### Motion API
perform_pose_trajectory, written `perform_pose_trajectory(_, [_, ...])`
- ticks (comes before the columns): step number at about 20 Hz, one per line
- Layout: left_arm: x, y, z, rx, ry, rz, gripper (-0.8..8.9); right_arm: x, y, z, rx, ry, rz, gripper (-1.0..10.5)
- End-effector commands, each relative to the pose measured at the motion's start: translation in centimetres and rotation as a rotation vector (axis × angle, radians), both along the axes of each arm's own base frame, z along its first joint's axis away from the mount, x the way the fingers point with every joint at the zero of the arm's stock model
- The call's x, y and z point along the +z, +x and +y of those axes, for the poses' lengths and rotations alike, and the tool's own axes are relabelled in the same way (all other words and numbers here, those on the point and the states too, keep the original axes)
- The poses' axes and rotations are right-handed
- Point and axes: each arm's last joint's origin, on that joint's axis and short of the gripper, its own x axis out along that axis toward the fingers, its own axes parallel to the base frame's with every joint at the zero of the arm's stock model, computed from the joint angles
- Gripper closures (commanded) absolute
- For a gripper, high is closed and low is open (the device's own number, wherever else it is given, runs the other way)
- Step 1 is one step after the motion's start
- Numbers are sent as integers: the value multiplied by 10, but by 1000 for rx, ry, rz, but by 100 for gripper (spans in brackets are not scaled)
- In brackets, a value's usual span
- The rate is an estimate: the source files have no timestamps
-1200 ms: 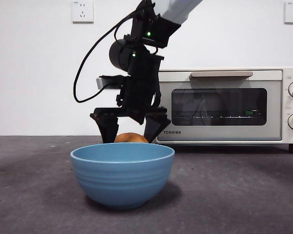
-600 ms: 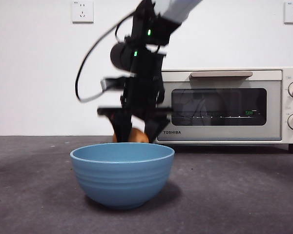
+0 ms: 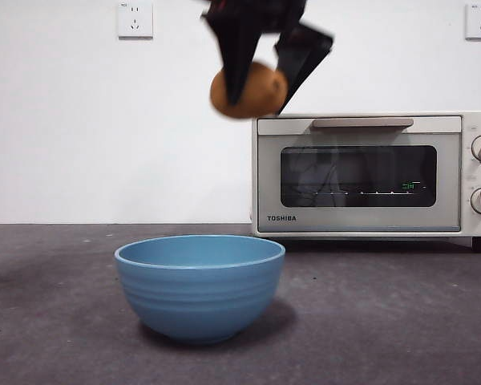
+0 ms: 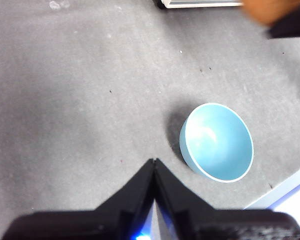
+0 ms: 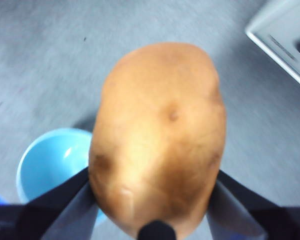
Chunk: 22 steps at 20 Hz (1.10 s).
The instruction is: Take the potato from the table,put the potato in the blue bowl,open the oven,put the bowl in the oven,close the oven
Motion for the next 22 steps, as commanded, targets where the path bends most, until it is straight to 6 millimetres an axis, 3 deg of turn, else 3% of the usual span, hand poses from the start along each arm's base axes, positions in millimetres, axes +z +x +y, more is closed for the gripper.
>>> perform_pose_trajectory(1, [0, 0, -1, -13, 7, -10, 819, 16, -18, -7, 23, 15, -10, 948])
perform_pose_trajectory(5, [1, 1, -1, -12, 6, -26, 819, 23, -59, -32, 63, 73, -80, 948])
perform_pose_trajectory(10, [4, 4, -1, -10, 2, -60, 819, -4, -115, -79, 51, 308, -126, 948])
perform_pose_trajectory(12, [4, 5, -1, -8, -1, -69, 819, -14, -129, -92, 29, 322, -119, 947])
perform_pose_trajectory(16, [4, 10, -1, 6, -14, -66, 819, -32, -133, -94, 19, 365, -70, 946])
perform_pose_trajectory(22, [-1, 17, -1, 7, -12, -33, 819, -69, -115, -59, 94, 390, -32, 945])
